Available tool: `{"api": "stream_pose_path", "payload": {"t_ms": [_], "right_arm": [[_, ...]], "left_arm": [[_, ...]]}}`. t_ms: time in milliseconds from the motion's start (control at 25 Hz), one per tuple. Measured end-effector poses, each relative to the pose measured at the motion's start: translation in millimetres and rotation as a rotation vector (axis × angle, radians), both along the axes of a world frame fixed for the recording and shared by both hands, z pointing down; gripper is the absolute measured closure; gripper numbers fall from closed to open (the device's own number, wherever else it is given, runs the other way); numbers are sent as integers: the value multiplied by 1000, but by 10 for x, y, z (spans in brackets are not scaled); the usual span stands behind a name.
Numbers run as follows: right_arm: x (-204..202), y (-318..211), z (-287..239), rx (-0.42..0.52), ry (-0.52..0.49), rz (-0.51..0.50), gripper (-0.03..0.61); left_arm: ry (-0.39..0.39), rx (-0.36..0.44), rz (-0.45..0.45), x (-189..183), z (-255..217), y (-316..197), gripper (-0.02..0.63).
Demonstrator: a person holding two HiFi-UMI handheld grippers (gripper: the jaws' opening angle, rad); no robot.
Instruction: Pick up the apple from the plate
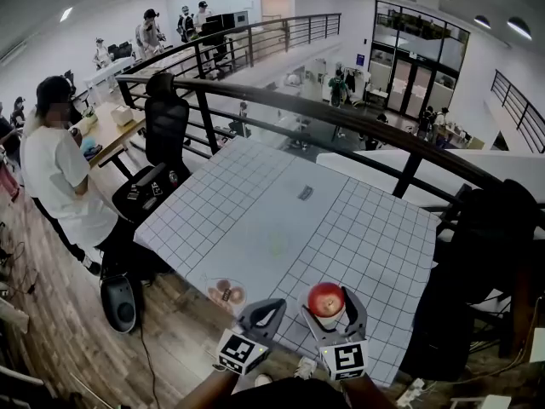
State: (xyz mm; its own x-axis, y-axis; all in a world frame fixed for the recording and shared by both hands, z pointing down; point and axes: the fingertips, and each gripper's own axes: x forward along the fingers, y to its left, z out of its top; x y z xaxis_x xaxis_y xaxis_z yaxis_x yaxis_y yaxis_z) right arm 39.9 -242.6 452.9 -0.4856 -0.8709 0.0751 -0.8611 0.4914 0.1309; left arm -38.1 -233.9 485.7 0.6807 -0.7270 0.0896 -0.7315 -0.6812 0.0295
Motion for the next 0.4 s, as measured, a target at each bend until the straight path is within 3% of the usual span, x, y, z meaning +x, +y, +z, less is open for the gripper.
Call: {"api": "stream_pose_path", "payload": {"t_ms": [400], "right_arm": [[-11, 12, -34, 14, -5, 6, 172]], "left_arm": [[5, 9, 5, -9, -25, 29, 592]]}}
